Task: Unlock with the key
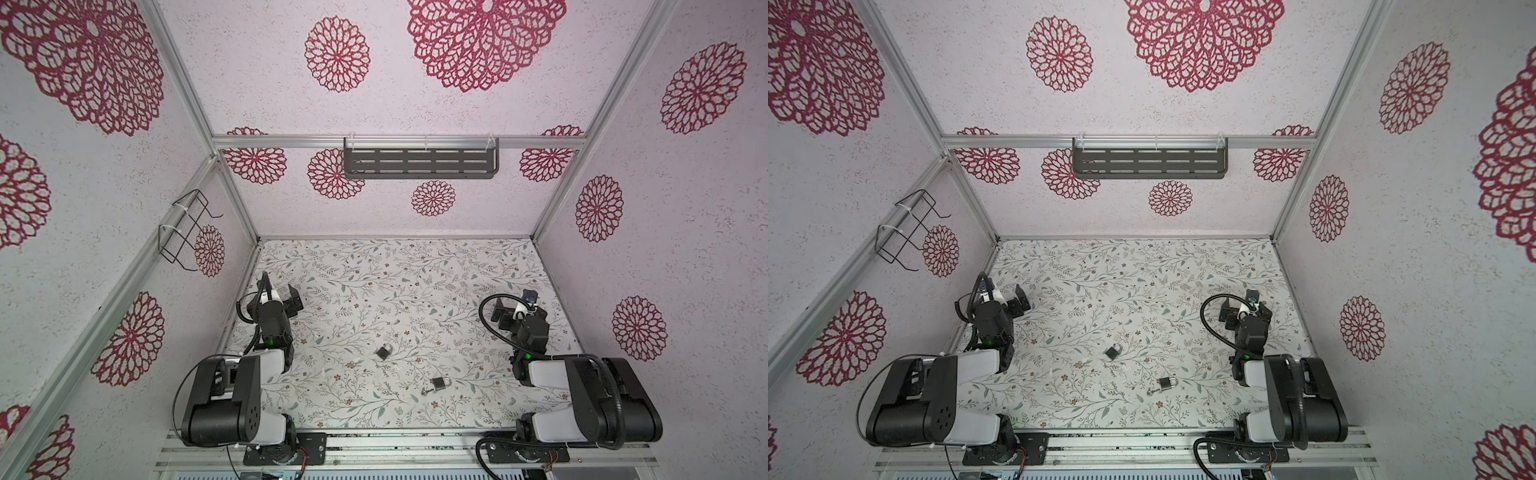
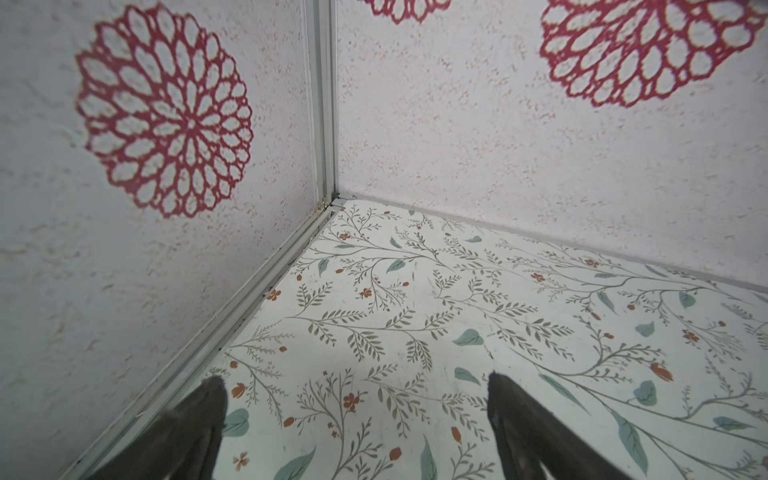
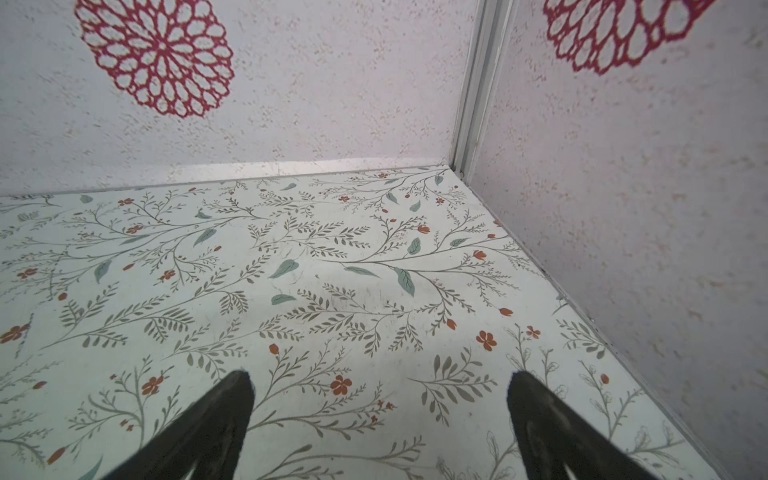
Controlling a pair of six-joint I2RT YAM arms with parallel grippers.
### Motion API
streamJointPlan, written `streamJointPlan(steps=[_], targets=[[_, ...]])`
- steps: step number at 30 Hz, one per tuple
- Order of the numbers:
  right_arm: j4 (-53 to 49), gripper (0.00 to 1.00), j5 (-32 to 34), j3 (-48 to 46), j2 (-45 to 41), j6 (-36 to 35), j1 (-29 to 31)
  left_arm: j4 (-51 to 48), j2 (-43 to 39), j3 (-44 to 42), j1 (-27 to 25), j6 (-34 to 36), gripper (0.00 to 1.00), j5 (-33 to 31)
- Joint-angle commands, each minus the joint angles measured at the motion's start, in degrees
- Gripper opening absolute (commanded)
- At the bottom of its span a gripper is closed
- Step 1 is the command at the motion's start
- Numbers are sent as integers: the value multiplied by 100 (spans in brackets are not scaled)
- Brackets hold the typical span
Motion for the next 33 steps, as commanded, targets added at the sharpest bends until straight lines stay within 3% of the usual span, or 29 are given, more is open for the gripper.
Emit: streamJointPlan(steps=[1,5,8,13,16,26,33], targets=[[-884,99,60,237,-520,256,-33,-782,-558,16,-34,-70,100,-42],[-1752,99,-105,524,-966,352,-33,-1982,-1317,253,-27,-843,100,-19],[-2367,99,-50,728,-1250,522,-46,-2326,-1812,325,-8,-1102,100,443],[-3975,99,362,1107,-1759,1902,-57,-3100,-2628,412,84,-2432,100,545],[-4489,99,-15,962,-2180,2564,-163,-3250,-3021,217,143,-3093,100,593],[-6062,99,-1102,1246,-2813,2815,-174,-4362,-3718,195,238,-3660,100,1572],[-6908,99,-1615,1569,-2729,2818,195,-5274,-3966,361,-116,-3753,100,2028]])
